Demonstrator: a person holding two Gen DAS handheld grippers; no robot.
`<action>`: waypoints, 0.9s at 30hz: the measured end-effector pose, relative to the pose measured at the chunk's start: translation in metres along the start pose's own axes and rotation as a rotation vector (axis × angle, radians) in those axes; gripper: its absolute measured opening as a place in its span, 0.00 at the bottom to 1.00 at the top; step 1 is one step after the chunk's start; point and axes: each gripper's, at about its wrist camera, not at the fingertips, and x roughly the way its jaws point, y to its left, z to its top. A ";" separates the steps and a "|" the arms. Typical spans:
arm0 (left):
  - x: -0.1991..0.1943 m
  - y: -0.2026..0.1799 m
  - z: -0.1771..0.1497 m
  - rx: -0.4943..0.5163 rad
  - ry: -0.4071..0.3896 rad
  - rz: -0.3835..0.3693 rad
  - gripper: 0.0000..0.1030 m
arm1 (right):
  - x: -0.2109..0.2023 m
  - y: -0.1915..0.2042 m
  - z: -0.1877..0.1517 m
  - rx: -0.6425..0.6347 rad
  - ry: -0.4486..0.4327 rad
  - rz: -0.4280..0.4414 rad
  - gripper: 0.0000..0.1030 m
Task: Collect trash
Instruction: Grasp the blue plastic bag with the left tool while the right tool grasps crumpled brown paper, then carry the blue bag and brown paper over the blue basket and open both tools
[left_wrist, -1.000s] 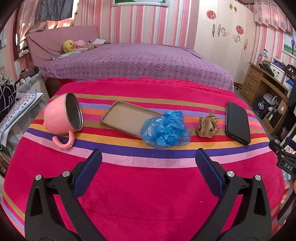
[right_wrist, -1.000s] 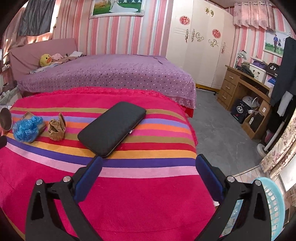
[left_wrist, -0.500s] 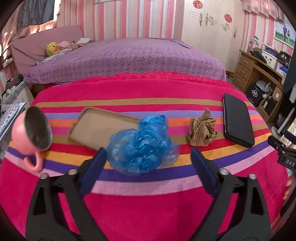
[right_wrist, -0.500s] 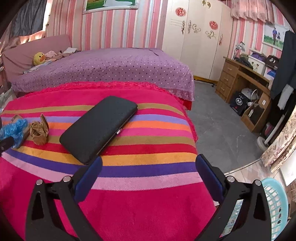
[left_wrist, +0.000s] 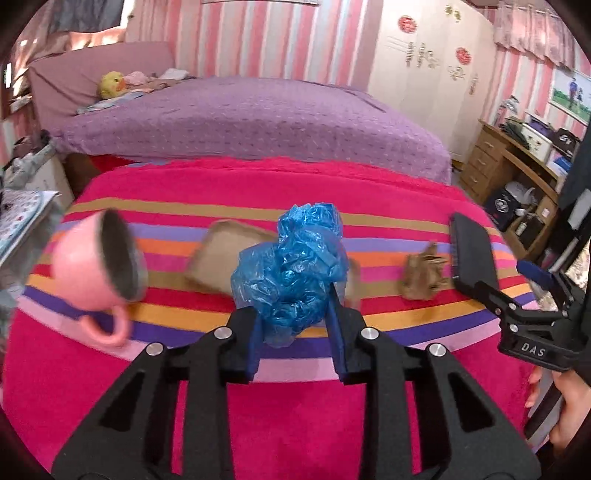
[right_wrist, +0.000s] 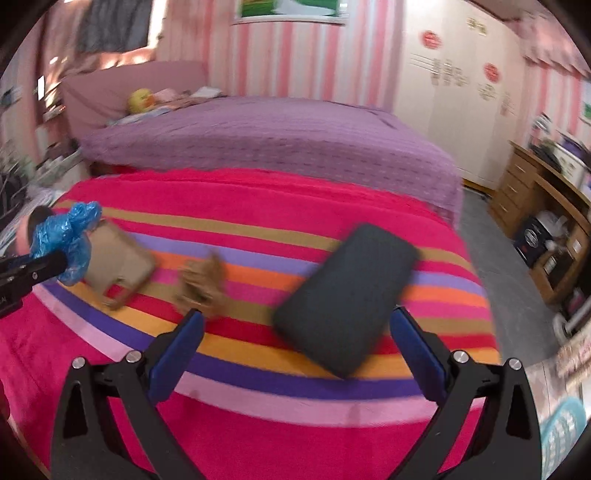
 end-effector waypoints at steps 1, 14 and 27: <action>-0.001 0.005 -0.001 -0.002 0.000 0.014 0.28 | 0.004 0.010 0.004 -0.019 -0.002 0.016 0.95; 0.006 0.027 -0.009 -0.044 0.061 0.045 0.28 | 0.055 0.056 0.010 -0.101 0.118 0.111 0.41; -0.018 0.009 -0.019 -0.055 0.046 0.018 0.28 | -0.030 0.001 -0.001 -0.057 -0.039 0.033 0.41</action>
